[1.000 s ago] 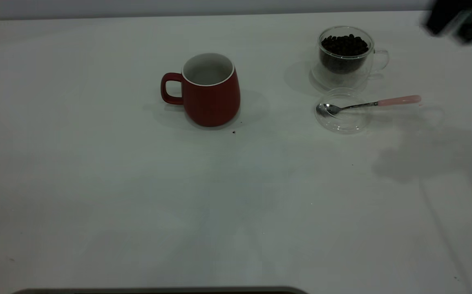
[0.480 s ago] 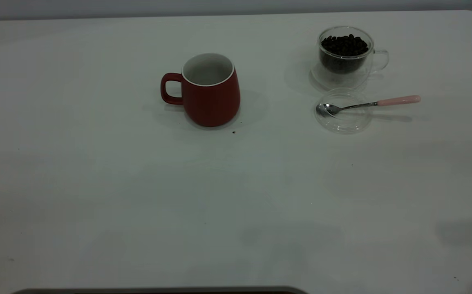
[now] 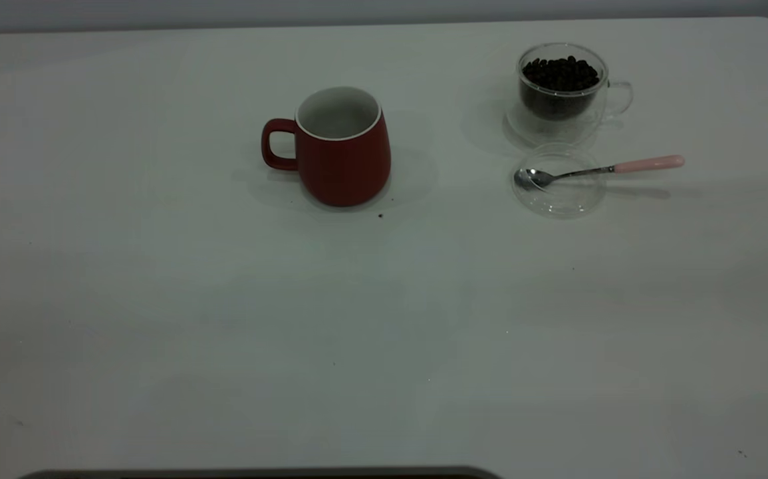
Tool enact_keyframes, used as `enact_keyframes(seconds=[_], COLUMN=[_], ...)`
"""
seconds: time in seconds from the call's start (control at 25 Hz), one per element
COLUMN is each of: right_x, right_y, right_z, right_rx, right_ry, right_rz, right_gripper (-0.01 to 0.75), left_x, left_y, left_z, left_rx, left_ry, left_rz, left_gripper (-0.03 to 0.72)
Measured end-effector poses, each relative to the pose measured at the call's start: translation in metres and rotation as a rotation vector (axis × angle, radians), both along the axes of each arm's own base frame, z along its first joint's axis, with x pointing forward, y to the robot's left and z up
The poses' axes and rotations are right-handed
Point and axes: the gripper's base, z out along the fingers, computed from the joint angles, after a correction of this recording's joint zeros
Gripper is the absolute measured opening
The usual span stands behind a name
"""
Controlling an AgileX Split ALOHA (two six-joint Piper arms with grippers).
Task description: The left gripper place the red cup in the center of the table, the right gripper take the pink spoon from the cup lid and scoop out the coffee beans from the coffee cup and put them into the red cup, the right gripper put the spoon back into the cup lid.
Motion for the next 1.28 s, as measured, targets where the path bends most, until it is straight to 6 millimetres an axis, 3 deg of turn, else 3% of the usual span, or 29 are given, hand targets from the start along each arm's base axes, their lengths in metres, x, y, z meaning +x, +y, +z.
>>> enact_keyframes(seconds=[0.24, 0.6, 1.28], right_x=[-0.038, -0.071, -0.075], right_y=[-0.004, -0.008, -0.008], right_z=[0.015, 0.019, 0.018], right_rx=[0.030, 0.046, 0.044], right_ry=[-0.260, -0.482, -0.501], right_rz=[0.002, -0.025, -0.038], right_gripper=[0.492, 0.492, 0.492], left_x=[0.000, 0.000, 0.000], left_y=[0.000, 0.000, 0.000], left_z=[0.000, 0.000, 0.000], left_rx=[0.000, 0.000, 0.000], left_ry=[0.000, 0.000, 0.000], left_rz=[0.000, 0.000, 0.000], left_gripper=[0.493, 0.493, 0.493])
